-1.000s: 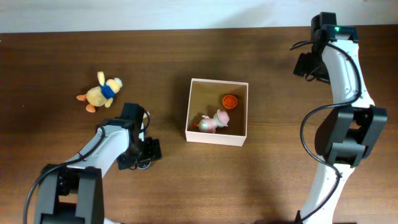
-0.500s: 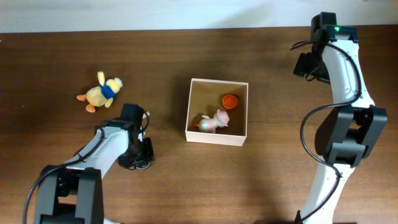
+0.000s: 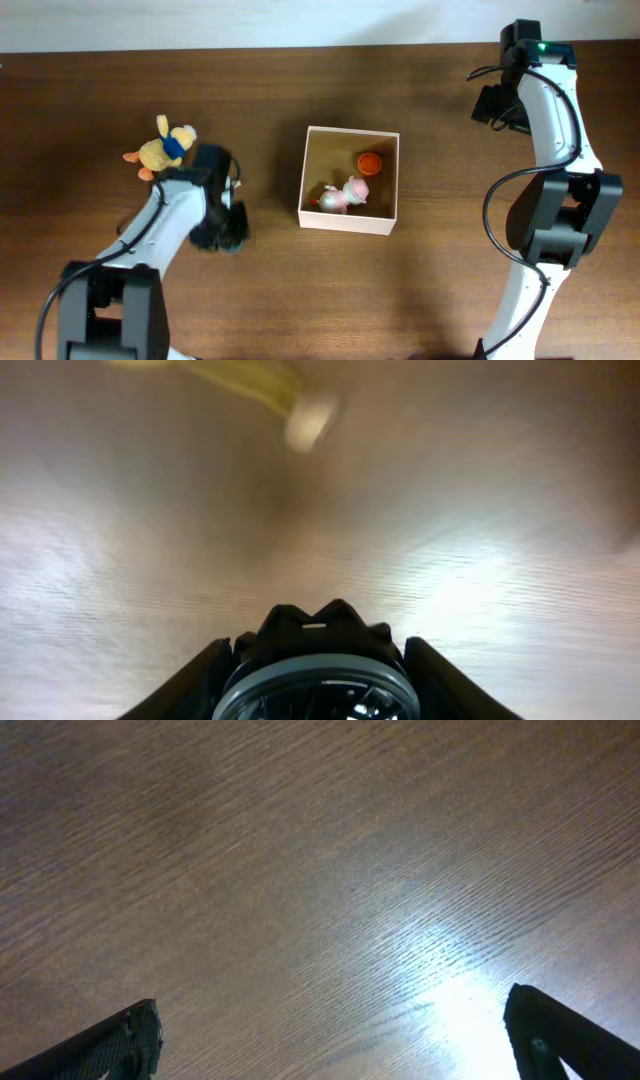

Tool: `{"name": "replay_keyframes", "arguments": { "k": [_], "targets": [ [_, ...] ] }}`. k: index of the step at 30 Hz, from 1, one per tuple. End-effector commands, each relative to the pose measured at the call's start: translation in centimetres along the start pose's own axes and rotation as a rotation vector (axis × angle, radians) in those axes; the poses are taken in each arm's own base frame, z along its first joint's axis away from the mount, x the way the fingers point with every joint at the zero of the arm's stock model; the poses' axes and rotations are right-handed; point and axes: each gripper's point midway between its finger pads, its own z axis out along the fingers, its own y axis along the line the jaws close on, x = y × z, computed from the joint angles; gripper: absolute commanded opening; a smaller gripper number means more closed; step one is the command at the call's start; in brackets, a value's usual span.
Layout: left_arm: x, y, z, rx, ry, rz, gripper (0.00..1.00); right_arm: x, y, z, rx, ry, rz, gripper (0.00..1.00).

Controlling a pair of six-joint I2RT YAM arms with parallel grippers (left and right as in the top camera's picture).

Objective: Pack container
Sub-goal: 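Carry the black fan toy over the white box and lower it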

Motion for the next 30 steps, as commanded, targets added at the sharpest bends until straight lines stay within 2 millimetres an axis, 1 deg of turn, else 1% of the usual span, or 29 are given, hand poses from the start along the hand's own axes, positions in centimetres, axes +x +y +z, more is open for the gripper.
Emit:
{"name": "replay_keyframes", "arguments": {
  "k": [1, 4, 5, 8, 11, 13, 19, 23, 26, 30],
  "targets": [
    [-3.8, -1.7, -3.9, 0.042, -0.115, 0.063, 0.41, -0.1, -0.1, 0.1, 0.002, 0.000, 0.019, 0.99],
    [-6.6, -2.9, -7.6, 0.073, -0.219, 0.075, 0.41, -0.1, -0.1, 0.1, 0.003, 0.000, 0.019, 0.99],
    [-7.7, -3.4, -9.1, 0.086, -0.264, 0.078, 0.38, -0.1, -0.1, 0.1, 0.002, 0.000, 0.019, 0.99],
    [-9.9, -4.5, -12.3, 0.116, -0.361, 0.089, 0.37, -0.1, -0.1, 0.1, 0.003, 0.000, 0.019, 0.99],
    [-11.1, -5.8, -14.7, 0.135, -0.440, 0.113, 0.37, -0.1, -0.1, 0.1, 0.002, 0.000, 0.019, 0.99],
    [-11.6, -7.0, -15.5, 0.138, -0.479, 0.138, 0.37, -0.1, -0.1, 0.1, 0.002, 0.000, 0.019, 0.99],
    [-11.1, -12.1, -16.0, 0.161, -0.548, 0.257, 0.36, -0.1, -0.1, 0.1, 0.002, 0.000, 0.019, 0.99],
    [-10.3, -15.8, -15.3, 0.165, -0.568, 0.355, 0.36, -0.1, -0.1, 0.1, 0.003, 0.000, 0.019, 0.99],
    [-9.2, -18.4, -13.7, 0.161, -0.546, 0.420, 0.36, -0.1, -0.1, 0.1, 0.002, 0.000, 0.019, 0.99],
    [-7.9, -20.5, -10.4, 0.130, -0.483, 0.482, 0.36, -0.1, -0.1, 0.1, 0.002, 0.000, 0.019, 0.99]
  ]
}}
